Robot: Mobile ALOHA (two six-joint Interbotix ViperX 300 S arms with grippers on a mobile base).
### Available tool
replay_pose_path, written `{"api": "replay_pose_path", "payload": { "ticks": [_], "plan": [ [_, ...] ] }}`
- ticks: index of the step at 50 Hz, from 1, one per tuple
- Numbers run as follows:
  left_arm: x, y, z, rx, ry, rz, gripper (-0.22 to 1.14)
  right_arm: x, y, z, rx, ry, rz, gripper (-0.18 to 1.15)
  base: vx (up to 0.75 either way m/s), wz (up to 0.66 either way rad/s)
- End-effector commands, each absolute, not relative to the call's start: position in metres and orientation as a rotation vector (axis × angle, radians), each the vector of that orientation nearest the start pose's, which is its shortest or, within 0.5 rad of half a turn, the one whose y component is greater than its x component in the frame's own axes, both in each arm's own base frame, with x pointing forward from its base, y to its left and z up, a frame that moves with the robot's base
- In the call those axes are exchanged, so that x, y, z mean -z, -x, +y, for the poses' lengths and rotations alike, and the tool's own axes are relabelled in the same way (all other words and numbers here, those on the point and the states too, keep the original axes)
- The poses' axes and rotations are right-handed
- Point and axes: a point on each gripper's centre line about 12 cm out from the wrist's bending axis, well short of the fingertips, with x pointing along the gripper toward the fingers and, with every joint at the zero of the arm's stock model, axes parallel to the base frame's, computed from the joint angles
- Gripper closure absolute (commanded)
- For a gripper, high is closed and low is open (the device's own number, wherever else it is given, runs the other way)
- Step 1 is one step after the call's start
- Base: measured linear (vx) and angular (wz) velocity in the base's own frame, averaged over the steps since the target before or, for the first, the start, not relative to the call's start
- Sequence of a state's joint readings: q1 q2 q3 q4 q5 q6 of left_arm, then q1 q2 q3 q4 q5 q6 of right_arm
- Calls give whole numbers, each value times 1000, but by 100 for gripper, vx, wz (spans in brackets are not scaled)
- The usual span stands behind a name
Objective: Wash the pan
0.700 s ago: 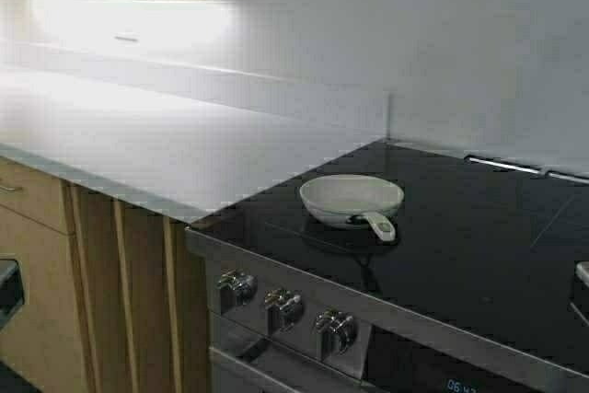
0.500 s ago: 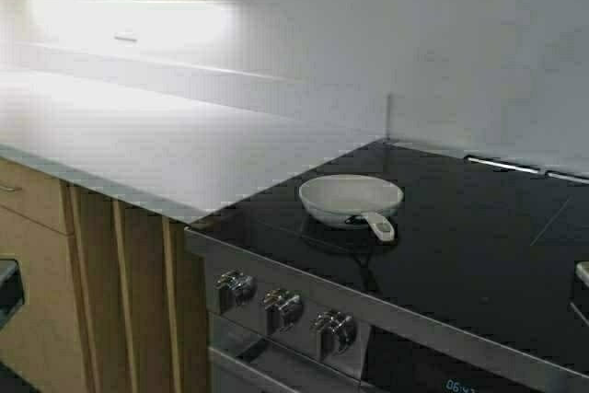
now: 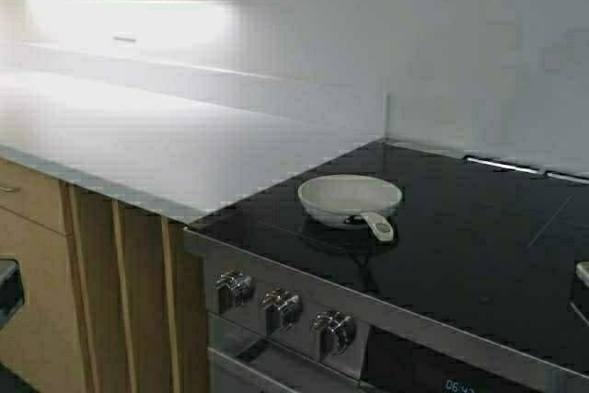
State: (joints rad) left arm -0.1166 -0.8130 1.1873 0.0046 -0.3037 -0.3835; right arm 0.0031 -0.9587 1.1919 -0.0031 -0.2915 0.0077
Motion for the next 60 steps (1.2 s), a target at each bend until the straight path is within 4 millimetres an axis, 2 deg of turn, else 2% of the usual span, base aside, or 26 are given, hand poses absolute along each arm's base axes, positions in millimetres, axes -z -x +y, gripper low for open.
{"api": "replay_pose_path", "payload": {
  "ticks": [1, 11, 23, 32, 39, 52, 60],
  "plan": [
    [-242, -231, -40, 147, 423, 152, -10, -289, -200, 1, -6, -6, -64, 91, 0, 0],
    [-203, -254, -76, 252, 489, 237, -10, -289, -200, 1, -6, -6, -60, 91, 0, 0],
    [-157, -285, -104, 339, 565, 326, -10, -288, -201, 1, -4, -6, -57, 91, 0, 0],
    [-126, -308, -132, 462, 700, 398, -10, -288, -200, 1, -6, -6, -55, 91, 0, 0],
    [-92, -324, -157, 531, 801, 474, -10, -288, -201, 1, -4, -8, -54, 91, 0, 0],
    [-38, -337, -195, 598, 982, 551, -10, -286, -201, 1, -6, -6, -46, 91, 0, 0],
    [-13, -341, -215, 629, 1076, 593, -10, -286, -201, 1, -4, -6, -46, 91, 0, 0]
  ]
}}
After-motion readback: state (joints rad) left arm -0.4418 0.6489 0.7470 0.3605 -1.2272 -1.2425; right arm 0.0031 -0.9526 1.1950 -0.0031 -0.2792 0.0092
